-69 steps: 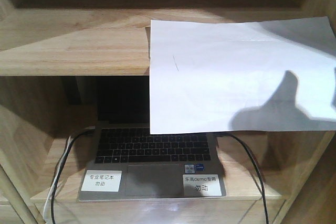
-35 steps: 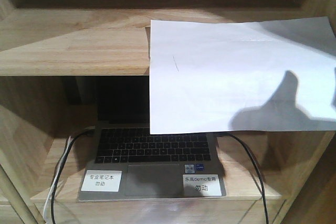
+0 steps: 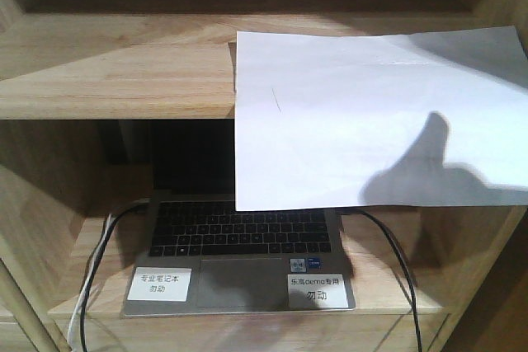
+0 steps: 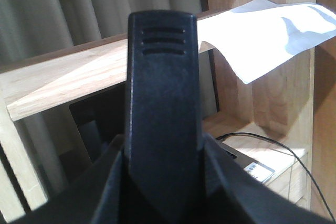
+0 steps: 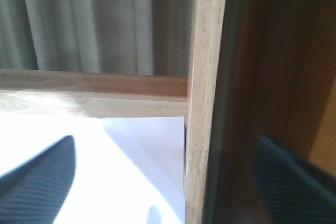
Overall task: Grab stapler and paper to desk for stapling
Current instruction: 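Reach the right gripper toward the hanging edge of the white paper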
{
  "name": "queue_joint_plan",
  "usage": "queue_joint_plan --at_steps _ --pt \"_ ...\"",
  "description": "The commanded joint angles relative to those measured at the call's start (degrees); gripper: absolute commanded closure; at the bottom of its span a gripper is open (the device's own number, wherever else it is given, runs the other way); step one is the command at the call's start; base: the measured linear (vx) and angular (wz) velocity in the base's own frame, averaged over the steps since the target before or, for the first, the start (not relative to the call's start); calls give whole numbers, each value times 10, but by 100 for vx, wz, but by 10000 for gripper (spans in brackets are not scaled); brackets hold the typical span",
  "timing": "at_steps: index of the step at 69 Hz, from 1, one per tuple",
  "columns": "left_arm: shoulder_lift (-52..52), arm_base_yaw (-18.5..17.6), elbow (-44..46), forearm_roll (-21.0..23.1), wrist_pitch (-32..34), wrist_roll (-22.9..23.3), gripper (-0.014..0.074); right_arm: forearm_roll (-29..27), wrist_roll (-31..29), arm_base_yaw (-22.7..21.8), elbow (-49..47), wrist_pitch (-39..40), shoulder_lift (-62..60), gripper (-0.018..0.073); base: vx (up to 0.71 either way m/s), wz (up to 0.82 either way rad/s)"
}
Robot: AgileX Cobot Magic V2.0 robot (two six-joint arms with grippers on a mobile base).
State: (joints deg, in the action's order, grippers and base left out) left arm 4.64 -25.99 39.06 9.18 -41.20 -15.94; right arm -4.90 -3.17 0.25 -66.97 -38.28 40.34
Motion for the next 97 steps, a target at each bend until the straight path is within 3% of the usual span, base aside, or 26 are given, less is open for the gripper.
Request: queue_joint_plan --at_steps 1,9,16,23,34,42,48,55,72,88,97 --pt "9 -5 16 9 65 5 603 4 0 -3 -15 46 3 -165 0 0" --pt "9 -5 16 9 65 5 603 3 10 -3 -15 59 3 -157 0 0" --pt "9 -5 16 9 65 5 603 -4 88 -3 -15 108 3 -155 0 0" --pt "9 -5 16 9 65 5 603 -12 244 -3 -15 176 3 -152 0 0" --pt "9 -5 16 9 65 5 603 13 589 -3 -14 251 3 -144 0 0" --pt "9 -5 16 9 65 5 603 68 840 -3 -14 294 4 -135 0 0" --pt "9 -5 16 9 65 5 603 118 966 -2 -14 334 5 -125 0 0" --pt "9 -5 16 9 65 5 603 176 1032 -3 -14 372 5 -111 0 0" --pt "9 -5 16 9 65 5 603 238 1038 -2 -6 405 3 -94 0 0" --pt "9 -5 16 9 65 5 603 179 1038 -2 158 535 -37 -84 0 0" --pt "9 -5 16 9 65 5 603 175 1041 -2 257 576 -71 -75 0 0"
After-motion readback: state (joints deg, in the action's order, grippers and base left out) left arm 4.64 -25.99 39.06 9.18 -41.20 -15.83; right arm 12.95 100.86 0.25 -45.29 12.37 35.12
